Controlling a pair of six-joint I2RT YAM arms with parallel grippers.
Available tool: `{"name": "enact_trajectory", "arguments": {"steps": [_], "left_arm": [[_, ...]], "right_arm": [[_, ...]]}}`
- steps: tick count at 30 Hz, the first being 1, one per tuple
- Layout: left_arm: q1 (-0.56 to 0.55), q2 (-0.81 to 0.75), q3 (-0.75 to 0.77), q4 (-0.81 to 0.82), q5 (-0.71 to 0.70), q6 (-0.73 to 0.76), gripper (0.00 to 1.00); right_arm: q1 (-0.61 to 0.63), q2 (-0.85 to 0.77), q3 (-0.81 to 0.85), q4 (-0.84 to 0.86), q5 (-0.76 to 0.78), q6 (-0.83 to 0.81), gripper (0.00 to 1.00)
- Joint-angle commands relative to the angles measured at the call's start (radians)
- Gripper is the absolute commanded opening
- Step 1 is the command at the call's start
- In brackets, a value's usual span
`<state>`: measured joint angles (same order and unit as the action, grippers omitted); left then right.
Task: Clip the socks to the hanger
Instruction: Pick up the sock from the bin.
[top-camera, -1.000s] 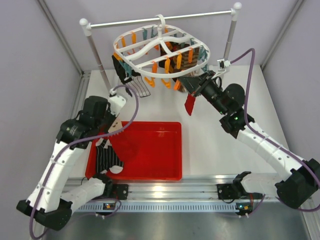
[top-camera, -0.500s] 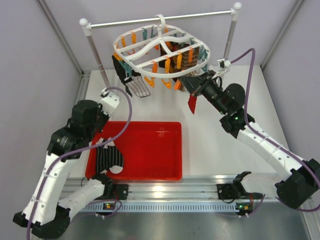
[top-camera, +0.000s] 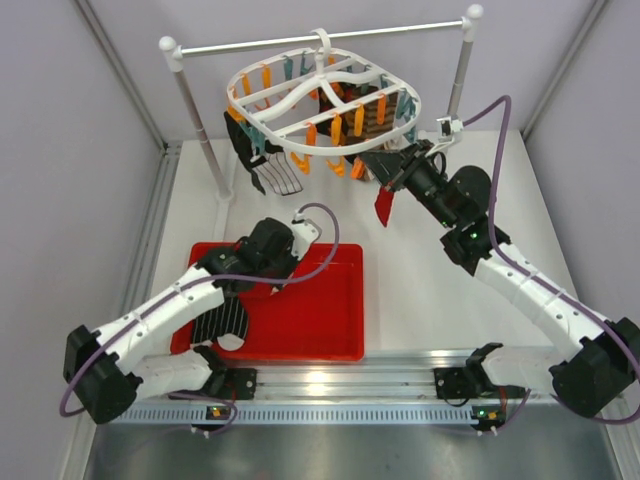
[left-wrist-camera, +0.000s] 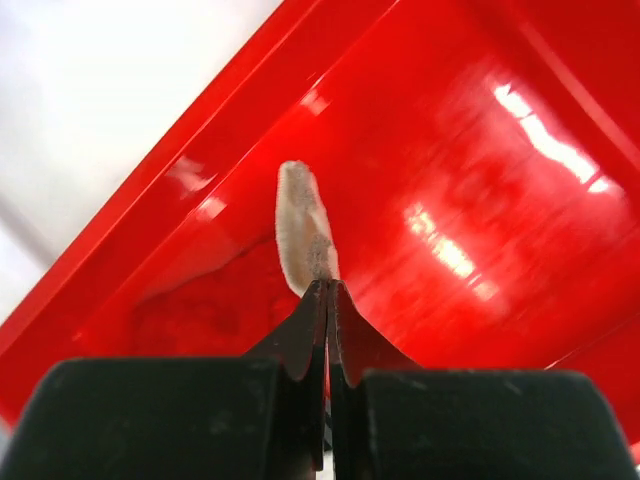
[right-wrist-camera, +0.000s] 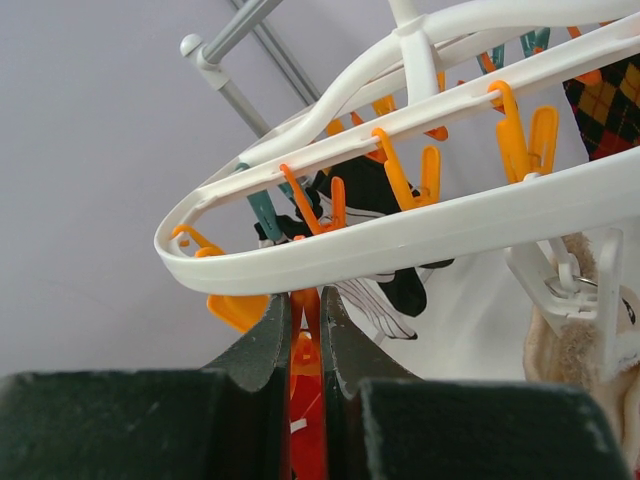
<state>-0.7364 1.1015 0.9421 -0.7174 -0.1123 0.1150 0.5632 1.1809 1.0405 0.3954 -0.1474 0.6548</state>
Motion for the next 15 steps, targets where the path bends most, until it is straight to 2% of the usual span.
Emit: {"name": "enact_trajectory", "arguments": {"steps": [1,4,5,7,9,13,14,15], "left_arm": [[-0.044,0.085,0.007,0.199,0.046,-0.144,0.0],[-0.081,0.165,0.011,0.262,0.106,-0.179,0.03],[-0.086,0.181,0.018,0.28,0.185,-0.182,0.12],[-0.098,0.211,0.026,0.32,0.239,-0.192,0.27],[-0.098,0.218,0.047,0.32,0.284,-0.176,0.32],[-0.083,0.183,0.096,0.208,0.279,-0.016,0.4],[-0.072,0.173,0.104,0.138,0.302,0.077,0.42],[-0.045,0.167,0.104,0.106,0.394,0.141,0.42]], "right_arm": [[-0.013,0.006,0.03,0.008,-0.004,-0.011,0.0],[-0.014,0.014,0.039,0.007,-0.004,-0.007,0.0],[-0.013,0.016,0.041,0.007,-0.004,-0.009,0.0],[-0.013,0.017,0.044,0.003,-0.001,-0.011,0.0],[-0.014,0.019,0.046,0.002,-0.003,-0.012,0.0],[-0.014,0.016,0.046,0.002,-0.007,-0.018,0.0],[-0.014,0.014,0.043,0.002,-0.009,-0.018,0.0],[-0.014,0.014,0.043,0.003,-0.011,-0.018,0.0]]}}
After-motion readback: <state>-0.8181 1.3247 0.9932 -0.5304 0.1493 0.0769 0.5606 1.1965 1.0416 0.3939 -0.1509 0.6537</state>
